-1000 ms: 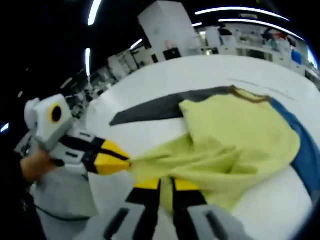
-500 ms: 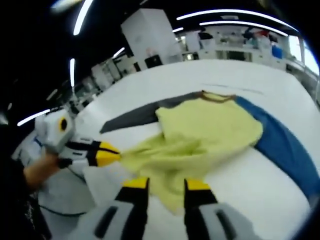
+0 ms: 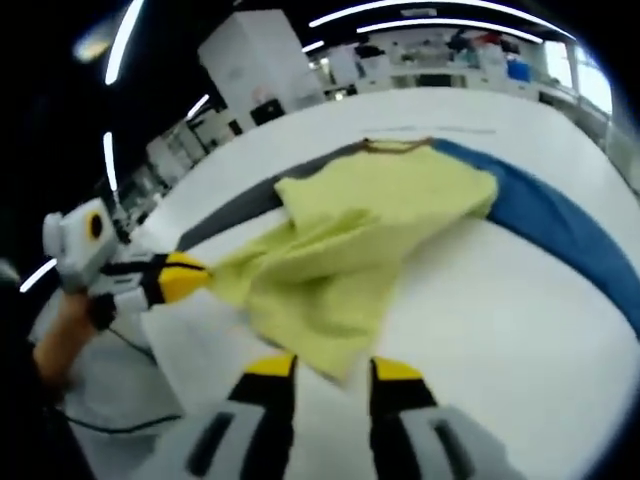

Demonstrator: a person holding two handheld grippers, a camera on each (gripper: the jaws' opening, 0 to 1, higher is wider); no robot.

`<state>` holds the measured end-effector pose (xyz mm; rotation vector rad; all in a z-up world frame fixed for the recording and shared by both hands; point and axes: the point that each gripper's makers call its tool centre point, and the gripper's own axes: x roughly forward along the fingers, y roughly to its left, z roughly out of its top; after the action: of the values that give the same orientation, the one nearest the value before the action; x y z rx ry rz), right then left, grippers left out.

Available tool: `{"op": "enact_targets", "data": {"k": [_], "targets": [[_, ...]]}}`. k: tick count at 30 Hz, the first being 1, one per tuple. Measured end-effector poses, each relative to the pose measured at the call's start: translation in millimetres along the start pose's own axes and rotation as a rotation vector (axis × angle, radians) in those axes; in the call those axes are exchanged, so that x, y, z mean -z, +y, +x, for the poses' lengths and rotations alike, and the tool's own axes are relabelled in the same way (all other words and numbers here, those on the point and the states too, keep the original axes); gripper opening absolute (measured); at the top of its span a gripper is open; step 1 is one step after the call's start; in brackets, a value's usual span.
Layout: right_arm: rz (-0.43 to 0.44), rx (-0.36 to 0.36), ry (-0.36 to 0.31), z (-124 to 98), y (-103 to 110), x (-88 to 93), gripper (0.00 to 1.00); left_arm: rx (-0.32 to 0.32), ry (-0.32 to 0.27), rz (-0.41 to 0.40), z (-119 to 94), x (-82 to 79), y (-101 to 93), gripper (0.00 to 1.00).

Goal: Fold the garment on the visible template until the final outline fits inside the template.

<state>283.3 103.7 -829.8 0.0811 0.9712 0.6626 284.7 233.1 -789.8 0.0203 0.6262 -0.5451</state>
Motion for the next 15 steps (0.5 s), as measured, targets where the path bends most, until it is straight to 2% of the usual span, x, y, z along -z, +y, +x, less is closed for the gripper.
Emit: {"op": "enact_targets", "data": {"k": [9,13,15], "targets": [[0.026,0.021,0.010,8.8,-1.7,6.0,0.15,-0.001,0.018,0.003,1.4,5.6,0.7,0.00],[0.026,0.020,0.003,14.8,-5.9,7.3,0.03,-0.005,0.030,0.009,1.6,8.5,2.8,0.00],[0.042,0.014,0.011,15.1,-6.3,10.4,0.01,-0.007,0.033,0.010,1.2,8.9,3.8,0.00]]}}
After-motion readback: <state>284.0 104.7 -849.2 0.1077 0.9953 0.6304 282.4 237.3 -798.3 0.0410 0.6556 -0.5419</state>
